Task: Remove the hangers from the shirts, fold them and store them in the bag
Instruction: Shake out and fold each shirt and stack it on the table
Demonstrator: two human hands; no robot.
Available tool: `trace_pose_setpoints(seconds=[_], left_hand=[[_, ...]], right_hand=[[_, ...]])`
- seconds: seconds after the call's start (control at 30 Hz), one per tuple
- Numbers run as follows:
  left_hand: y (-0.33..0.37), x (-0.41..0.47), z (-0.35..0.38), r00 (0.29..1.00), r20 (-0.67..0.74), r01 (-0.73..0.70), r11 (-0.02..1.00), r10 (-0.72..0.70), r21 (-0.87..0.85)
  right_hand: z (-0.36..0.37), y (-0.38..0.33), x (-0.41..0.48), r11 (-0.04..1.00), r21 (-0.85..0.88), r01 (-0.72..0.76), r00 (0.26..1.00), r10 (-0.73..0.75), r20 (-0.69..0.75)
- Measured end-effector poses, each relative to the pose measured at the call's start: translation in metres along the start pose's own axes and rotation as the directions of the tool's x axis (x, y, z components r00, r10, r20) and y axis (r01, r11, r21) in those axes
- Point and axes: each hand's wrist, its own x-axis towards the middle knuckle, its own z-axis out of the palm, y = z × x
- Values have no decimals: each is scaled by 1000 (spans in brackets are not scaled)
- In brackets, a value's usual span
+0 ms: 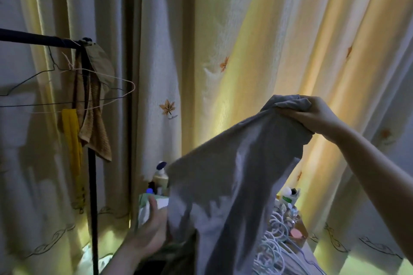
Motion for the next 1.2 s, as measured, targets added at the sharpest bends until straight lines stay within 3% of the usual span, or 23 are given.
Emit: trace_pose_setpoints(seconds=[0.1, 0.17, 0.27, 0.37, 0.43, 0.5, 0.6, 0.67, 0.73, 0.8, 0.9, 1.0, 1.07, 1.2], left_hand=[[-27, -1, 1, 997, 74, -30, 971, 13, 235], [-32, 1, 2, 996, 36, -88, 972, 82, 220], [-27, 2, 4, 973, -130, -171, 975, 189, 142], [-29, 4, -2, 957, -272, -107, 994, 100, -11], [-39, 5, -4, 969, -247, -64, 972, 6, -228], [-55, 1, -2, 990, -132, 13, 957, -53, -288], [-71, 1, 8, 999, -24, 37, 997, -38, -64], [-72, 7, 18, 993, -104, -38, 975, 62, 220], [-63, 10, 18, 932, -292, -72, 902, 212, 426], [-44, 4, 7, 843, -393, -139, 854, 367, 501], [-6, -18, -15, 858, -241, -262, 789, 454, 556], [38, -41, -31, 810, -158, -289, 619, 565, 730], [66, -54, -40, 722, -163, -288, 507, 672, 812], [114, -90, -49, 459, -123, -334, 299, 880, 894]], right_hand=[[1, 5, -2, 999, -28, -18, 1000, 18, 6], [-1, 6, -3, 999, -16, -31, 999, 31, 29], [-3, 10, -6, 999, 19, -50, 999, 50, 19], [3, 12, -8, 998, 41, -45, 998, 44, 33], [8, 15, -6, 997, 52, -56, 998, 56, 14], [13, 18, -6, 996, 61, -59, 998, 58, 17], [17, 21, -5, 999, 20, -26, 998, 25, 62], [17, 22, -4, 999, 10, -34, 998, 33, 62], [13, 24, -3, 999, 20, -38, 997, 37, 61], [6, 25, -2, 996, 59, -65, 990, 57, 127], [-2, 22, 5, 996, 47, -76, 937, 55, 344], [12, 12, 24, 991, -110, 73, 908, -21, 419], [31, 2, 40, 984, -103, 147, 919, -97, 382], [75, -25, 69, 979, 149, 137, 950, -173, 259]])
